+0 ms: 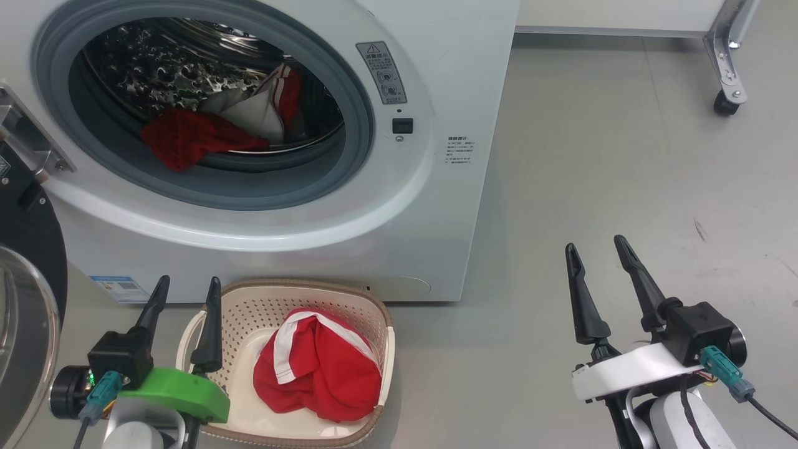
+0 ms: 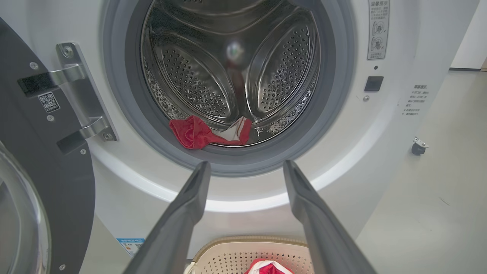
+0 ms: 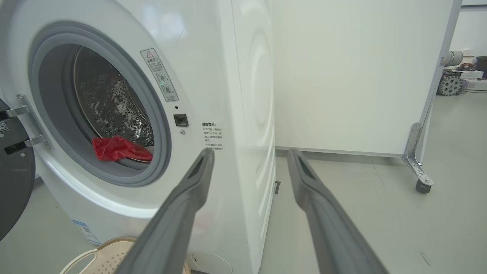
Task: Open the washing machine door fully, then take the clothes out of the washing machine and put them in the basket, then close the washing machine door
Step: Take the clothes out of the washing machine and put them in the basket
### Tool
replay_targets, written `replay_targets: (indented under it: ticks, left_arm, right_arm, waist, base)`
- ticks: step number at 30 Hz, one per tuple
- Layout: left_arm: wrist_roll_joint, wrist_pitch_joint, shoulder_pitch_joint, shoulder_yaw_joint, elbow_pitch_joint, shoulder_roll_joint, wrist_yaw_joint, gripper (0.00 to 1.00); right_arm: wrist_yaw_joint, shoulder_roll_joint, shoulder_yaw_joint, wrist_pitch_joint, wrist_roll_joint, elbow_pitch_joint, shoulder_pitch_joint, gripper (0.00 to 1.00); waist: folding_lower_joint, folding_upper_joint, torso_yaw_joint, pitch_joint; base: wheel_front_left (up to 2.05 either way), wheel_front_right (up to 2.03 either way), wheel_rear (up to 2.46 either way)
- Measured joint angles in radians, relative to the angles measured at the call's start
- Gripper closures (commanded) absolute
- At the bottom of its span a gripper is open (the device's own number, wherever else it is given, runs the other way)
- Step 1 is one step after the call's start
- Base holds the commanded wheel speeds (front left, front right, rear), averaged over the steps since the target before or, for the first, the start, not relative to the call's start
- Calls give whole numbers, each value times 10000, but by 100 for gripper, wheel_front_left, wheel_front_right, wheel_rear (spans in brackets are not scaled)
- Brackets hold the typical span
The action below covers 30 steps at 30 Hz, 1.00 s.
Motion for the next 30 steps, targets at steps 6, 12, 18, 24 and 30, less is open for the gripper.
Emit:
replay_targets:
  ticks: [6, 12, 18, 24, 30]
  left_arm:
    - [90, 0, 345, -2, -359, -6, 0, 0]
    - [157, 0, 611, -10, -564, -10, 0, 0]
    - [161, 0, 782, -58, -798, -15, 0, 0]
    - [219, 0, 904, -127, -959, -19, 0, 0]
    - [221, 0, 950, -194, -1070, -27, 0, 0]
  right_arm:
    - [2, 0, -6, 0, 0, -4, 98, 0]
    - [2, 2, -27, 0, 0, 4, 198, 0]
    - [4, 2, -27, 0, 0, -2, 201, 0]
    - [77, 4, -25, 0, 0, -4, 209, 0]
    - [79, 6, -25, 0, 0, -8, 210, 0]
  waist:
    - [0, 0, -5, -40]
    - [0, 0, -37, -108]
    - [0, 0, -75, -146]
    - [0, 0, -94, -138]
    - [0, 0, -120, -125]
  base:
    - [0, 0, 0]
    - [0, 0, 0]
    - [0, 0, 0]
    - [0, 0, 0]
    - [0, 0, 0]
